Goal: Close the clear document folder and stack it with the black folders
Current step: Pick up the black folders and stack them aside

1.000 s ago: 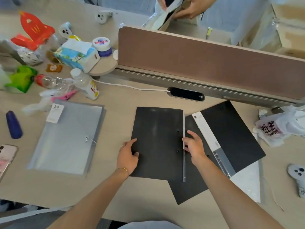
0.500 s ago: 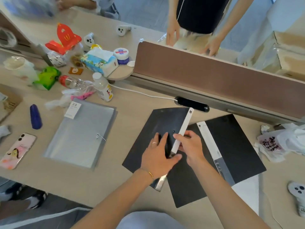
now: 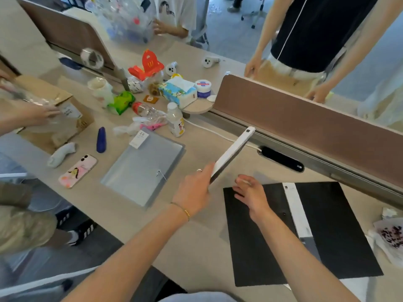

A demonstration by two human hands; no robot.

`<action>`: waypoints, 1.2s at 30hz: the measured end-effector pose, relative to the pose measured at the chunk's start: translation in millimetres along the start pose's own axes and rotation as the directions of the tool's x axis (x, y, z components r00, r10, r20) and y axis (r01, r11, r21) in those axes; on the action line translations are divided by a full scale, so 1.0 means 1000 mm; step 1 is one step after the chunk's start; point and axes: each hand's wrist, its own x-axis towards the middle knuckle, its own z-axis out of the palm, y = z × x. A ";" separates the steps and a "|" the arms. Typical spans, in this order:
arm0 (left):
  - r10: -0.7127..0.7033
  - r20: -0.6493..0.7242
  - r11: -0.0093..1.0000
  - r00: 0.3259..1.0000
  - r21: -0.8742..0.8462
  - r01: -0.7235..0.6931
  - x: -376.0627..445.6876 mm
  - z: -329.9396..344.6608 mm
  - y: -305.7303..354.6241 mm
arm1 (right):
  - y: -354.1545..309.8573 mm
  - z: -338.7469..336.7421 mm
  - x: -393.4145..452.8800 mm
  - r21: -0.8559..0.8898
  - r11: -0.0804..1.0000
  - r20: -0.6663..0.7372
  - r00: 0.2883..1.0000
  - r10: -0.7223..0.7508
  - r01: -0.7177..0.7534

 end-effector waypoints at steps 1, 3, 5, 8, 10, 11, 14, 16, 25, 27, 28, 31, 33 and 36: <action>-0.005 -0.015 0.998 1.000 -0.055 0.004 -0.001 -0.011 -0.009 | 0.005 0.004 0.005 -0.011 0.999 0.013 0.999 0.037 -0.037; -0.030 -0.034 0.984 0.999 -0.176 0.023 -0.004 -0.031 -0.027 | 0.014 0.015 0.012 -0.030 0.994 0.041 0.993 0.106 -0.105; -0.065 -0.043 0.958 0.997 -0.283 0.050 -0.007 -0.047 -0.045 | 0.021 0.031 0.018 -0.057 0.987 0.074 0.985 0.153 -0.149; -0.110 -0.052 0.938 0.993 -0.336 0.086 -0.009 -0.063 -0.076 | 0.026 0.054 0.019 -0.057 0.984 0.115 0.977 0.177 -0.172; -0.160 -0.052 0.917 0.986 -0.378 0.129 -0.007 -0.067 -0.102 | 0.023 0.071 0.015 -0.079 0.989 0.119 0.983 0.137 -0.129; -0.189 -0.062 0.909 0.980 -0.388 0.150 -0.005 -0.067 -0.118 | 0.024 0.078 0.014 -0.103 0.988 0.089 0.988 0.127 -0.117; -0.284 -0.085 0.901 0.955 -0.366 0.235 0.002 -0.061 -0.167 | 0.026 0.102 0.015 -0.101 0.987 0.032 0.991 0.131 -0.127; -0.364 -0.069 0.870 0.929 -0.382 0.312 0.008 -0.057 -0.196 | 0.028 0.120 0.019 -0.086 0.987 0.047 0.989 0.142 -0.138; -0.582 -0.085 0.779 0.809 -0.342 0.525 0.058 -0.034 -0.298 | 0.043 0.202 0.050 -0.024 0.986 0.097 0.982 0.165 -0.163; -0.600 -0.100 0.771 0.794 -0.337 0.540 0.067 -0.028 -0.314 | 0.043 0.215 0.056 -0.022 0.986 0.083 0.982 0.168 -0.167; -0.607 -0.112 0.770 0.787 -0.327 0.548 0.070 -0.024 -0.320 | 0.044 0.221 0.059 -0.028 0.985 0.077 0.982 0.170 -0.168; -0.615 -0.167 0.780 0.770 -0.273 0.563 0.078 -0.016 -0.333 | 0.047 0.239 0.065 -0.040 0.984 0.095 0.979 0.179 -0.175; -0.616 -0.188 0.784 0.765 -0.246 0.570 0.081 -0.012 -0.338 | 0.051 0.248 0.067 -0.059 0.979 0.105 0.974 0.199 -0.193; -0.608 -0.203 0.793 0.767 -0.206 0.574 0.084 -0.006 -0.342 | 0.058 0.254 0.071 -0.108 0.976 0.126 0.971 0.203 -0.190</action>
